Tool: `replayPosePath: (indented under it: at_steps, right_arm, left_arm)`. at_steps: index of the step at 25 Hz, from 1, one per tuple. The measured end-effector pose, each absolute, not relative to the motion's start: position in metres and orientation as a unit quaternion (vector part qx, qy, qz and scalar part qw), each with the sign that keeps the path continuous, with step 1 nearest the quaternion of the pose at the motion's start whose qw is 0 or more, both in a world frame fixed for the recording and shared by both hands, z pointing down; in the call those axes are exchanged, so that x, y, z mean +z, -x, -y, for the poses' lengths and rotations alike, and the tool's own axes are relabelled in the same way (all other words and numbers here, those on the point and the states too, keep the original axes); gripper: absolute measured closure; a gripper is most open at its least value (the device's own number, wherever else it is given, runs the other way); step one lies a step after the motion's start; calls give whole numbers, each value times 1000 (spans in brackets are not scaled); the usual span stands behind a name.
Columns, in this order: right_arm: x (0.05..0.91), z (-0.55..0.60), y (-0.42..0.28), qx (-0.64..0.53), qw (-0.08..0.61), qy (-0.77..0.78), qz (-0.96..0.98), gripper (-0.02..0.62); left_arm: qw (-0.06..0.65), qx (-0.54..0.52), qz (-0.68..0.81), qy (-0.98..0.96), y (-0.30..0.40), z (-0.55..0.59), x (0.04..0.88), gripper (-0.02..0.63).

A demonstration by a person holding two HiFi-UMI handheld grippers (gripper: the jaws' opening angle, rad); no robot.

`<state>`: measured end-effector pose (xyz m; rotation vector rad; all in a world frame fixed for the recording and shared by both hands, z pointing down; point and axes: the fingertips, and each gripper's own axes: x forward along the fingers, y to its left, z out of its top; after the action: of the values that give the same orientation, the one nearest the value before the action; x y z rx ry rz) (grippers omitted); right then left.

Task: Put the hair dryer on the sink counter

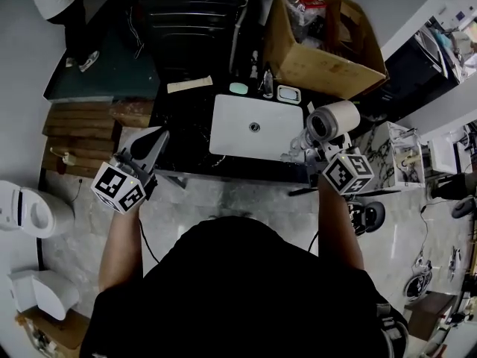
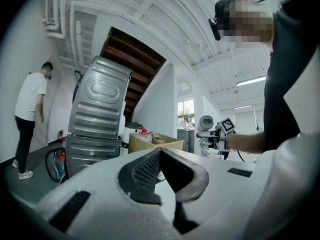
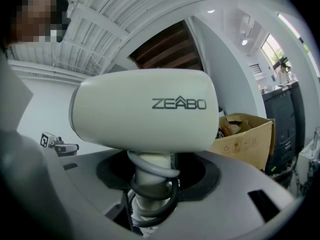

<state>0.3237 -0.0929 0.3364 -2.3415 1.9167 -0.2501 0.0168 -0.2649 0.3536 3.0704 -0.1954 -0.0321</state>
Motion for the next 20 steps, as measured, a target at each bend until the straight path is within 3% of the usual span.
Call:
replayPosePath:
  at_steps: [20]
  right_arm:
    - [342, 137, -354, -95, 42, 732, -674, 367]
  left_arm:
    - [30, -10, 89, -996, -43, 253, 350, 592]
